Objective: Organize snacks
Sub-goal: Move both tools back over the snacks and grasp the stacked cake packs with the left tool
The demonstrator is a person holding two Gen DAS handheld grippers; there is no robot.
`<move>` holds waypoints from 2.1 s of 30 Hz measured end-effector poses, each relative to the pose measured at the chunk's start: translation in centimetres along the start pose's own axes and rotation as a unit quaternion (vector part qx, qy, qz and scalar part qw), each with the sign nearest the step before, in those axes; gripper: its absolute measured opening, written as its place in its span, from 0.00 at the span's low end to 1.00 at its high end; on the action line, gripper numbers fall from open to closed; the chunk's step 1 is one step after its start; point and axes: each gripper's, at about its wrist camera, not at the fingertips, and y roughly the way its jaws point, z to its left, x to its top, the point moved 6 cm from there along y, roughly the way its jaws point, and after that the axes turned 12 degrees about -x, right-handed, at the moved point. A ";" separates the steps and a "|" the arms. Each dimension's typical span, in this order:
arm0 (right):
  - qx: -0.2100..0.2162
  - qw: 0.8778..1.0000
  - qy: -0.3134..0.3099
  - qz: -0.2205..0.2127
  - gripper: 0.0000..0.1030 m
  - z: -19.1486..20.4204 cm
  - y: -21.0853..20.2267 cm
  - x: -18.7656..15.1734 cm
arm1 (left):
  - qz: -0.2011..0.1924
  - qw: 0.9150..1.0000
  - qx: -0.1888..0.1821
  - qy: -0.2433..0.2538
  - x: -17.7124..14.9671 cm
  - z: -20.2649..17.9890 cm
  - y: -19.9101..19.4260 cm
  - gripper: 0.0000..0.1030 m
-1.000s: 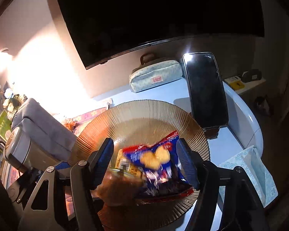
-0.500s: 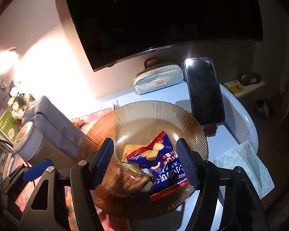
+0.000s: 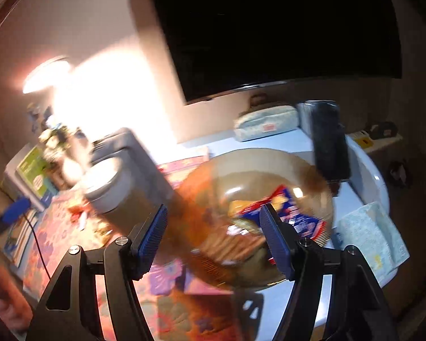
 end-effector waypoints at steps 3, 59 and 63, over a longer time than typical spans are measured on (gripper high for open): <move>0.018 1.000 -0.021 -0.004 0.65 2.7 -1.2 -0.8 | -0.032 0.998 0.054 0.002 0.9 2.5 -4.8 0.90; 0.029 0.987 -0.032 0.156 0.76 28.4 17.9 -11.4 | 0.094 0.938 0.312 -0.116 -5.3 42.5 -3.1 0.99; 0.008 0.990 -0.033 0.139 0.76 28.7 18.6 -11.2 | 0.089 0.942 0.296 -0.133 -5.6 42.8 -3.0 0.98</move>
